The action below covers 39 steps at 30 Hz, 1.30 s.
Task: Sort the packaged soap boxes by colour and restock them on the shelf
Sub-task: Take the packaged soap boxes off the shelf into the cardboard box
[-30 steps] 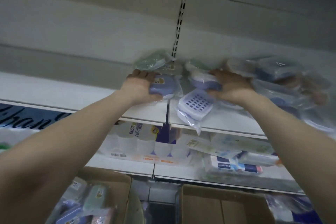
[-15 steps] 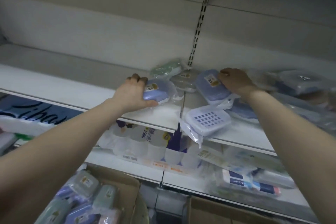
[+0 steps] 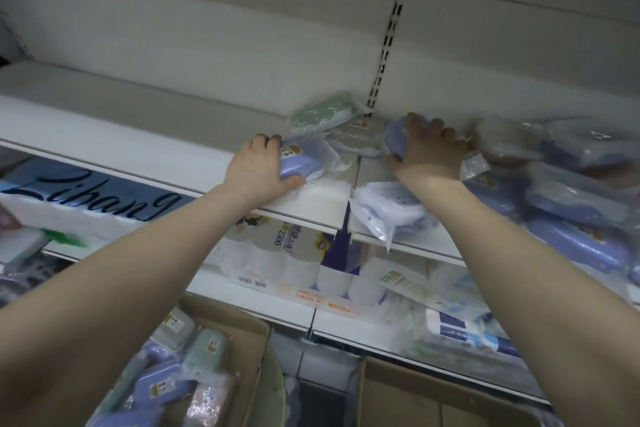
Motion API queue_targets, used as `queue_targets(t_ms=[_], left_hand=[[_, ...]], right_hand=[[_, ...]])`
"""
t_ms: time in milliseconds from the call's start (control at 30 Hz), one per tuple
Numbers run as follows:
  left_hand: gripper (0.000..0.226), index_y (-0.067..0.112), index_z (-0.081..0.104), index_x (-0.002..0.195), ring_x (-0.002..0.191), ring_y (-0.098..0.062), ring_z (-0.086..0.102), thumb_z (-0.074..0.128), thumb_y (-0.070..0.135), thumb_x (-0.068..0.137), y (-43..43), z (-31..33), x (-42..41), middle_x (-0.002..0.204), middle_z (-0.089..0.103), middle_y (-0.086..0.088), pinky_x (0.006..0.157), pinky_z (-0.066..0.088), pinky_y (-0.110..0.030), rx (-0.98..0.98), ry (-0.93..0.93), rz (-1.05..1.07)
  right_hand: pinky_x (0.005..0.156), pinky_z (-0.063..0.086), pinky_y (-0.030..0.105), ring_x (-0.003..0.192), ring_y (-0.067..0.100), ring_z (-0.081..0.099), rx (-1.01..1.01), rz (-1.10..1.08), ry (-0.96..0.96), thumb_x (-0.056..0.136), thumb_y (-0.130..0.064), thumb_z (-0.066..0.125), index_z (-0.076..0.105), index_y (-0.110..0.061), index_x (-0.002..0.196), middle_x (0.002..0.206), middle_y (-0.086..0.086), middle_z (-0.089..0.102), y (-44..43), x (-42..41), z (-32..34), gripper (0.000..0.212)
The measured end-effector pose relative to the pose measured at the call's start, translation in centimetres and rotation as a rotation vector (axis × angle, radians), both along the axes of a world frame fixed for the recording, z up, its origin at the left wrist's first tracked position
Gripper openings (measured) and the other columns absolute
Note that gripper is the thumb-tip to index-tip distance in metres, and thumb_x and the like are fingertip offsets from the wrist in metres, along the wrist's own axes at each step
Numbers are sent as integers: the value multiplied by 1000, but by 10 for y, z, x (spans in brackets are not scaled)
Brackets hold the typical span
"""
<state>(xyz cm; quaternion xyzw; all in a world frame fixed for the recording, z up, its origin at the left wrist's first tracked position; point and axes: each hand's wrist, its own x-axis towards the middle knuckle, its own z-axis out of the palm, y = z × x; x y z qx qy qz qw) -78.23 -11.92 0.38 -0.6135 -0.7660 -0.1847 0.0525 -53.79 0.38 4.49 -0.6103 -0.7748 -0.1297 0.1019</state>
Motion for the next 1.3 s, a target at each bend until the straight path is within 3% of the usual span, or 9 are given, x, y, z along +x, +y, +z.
queue_targets(t_ms=[300,667,800,933,1067,1200,1300], left_hand=[[81,5,43,135,108,-36,51,64,60,79,-13,0,2,122,53,-17,93,40,-40,68,34,23],[81,6,41,138,110,-36,49,69,50,75,-24,10,-13,126,51,-16,95,41,-42,145,1,31],[82,8,40,138,110,-37,48,71,50,75,-43,20,-29,126,49,-15,92,41,-42,184,-56,36],[79,11,42,136,111,-36,47,72,51,74,-77,25,-55,123,48,-14,92,40,-41,217,-97,39],[80,11,41,137,112,-35,44,71,50,74,-124,11,-93,124,48,-14,94,37,-38,196,-108,68],[83,7,41,136,108,-39,46,66,52,70,-177,-21,-138,122,48,-19,95,37,-43,195,-105,135],[83,6,41,135,108,-39,47,63,49,68,-219,-57,-165,122,48,-21,94,38,-44,189,-161,195]], right_hand=[[88,40,49,113,42,46,195,41,144,85,-43,62,28,-18,150,136,24,40,15,0,-5,78],[92,38,46,118,40,45,186,198,161,84,-46,60,30,-20,149,141,19,39,3,-12,19,77],[85,41,43,110,39,50,236,262,142,78,-47,63,35,-22,145,133,17,46,-28,-24,29,77],[75,45,41,96,39,55,315,328,154,72,-50,53,42,-21,140,122,16,53,-71,-57,33,75],[81,45,44,102,39,54,273,402,205,74,-50,58,40,-23,141,124,15,52,-123,-100,21,75],[94,40,46,117,38,48,189,502,188,79,-51,58,36,-24,148,140,15,44,-176,-145,-18,77],[89,42,45,112,38,50,153,590,195,78,-48,58,39,-22,146,136,15,48,-213,-173,-65,76]])
